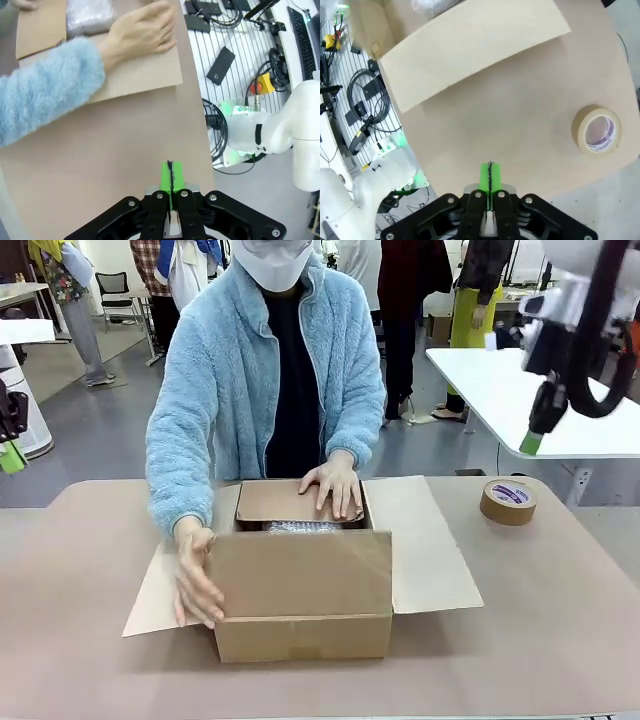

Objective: Wrap the clocks to prevent damage.
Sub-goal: Once the human has placed the objects inside and stepped back, release both hands from the side flaps of the Package Box.

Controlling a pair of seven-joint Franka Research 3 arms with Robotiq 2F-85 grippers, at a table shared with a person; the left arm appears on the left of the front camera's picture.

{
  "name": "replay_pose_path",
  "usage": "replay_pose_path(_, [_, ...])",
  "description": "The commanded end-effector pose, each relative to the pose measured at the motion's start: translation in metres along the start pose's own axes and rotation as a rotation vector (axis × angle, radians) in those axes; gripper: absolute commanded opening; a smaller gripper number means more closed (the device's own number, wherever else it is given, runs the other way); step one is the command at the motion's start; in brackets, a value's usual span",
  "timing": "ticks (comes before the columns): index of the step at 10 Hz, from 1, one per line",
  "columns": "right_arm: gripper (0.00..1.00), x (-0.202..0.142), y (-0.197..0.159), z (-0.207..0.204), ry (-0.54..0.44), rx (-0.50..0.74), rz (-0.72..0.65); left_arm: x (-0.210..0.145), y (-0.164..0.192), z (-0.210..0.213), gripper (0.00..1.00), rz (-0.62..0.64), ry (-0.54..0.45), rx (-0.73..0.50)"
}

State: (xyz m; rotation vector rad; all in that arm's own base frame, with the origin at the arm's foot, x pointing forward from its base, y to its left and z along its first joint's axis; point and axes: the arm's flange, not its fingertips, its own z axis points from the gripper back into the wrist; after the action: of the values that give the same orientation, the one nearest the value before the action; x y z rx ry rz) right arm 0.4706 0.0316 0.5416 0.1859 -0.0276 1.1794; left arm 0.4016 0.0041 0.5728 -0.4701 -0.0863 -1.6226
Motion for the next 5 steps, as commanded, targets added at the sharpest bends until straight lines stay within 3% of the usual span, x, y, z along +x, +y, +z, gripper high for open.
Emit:
replay_pose_path(1, [0.01, -0.007, -0.021, -0.025, -0.069, 0.038, 0.072, -0.023, 0.021, -0.016, 0.0, -0.19, -0.166, -0.043])
replay_pose_path(2, [0.01, -0.01, -0.033, -0.03, -0.081, 0.034, 0.117, -0.03, 0.025, -0.021, 0.0, -0.271, -0.197, -0.063])
replay_pose_path(4, [0.01, -0.013, -0.041, -0.03, -0.088, 0.021, 0.255, -0.043, 0.023, -0.021, 0.0, -0.403, -0.166, -0.074])
replay_pose_path(5, [0.01, -0.013, -0.045, -0.031, -0.112, 0.019, 0.276, -0.041, 0.023, -0.02, 0.0, -0.383, -0.147, -0.047])
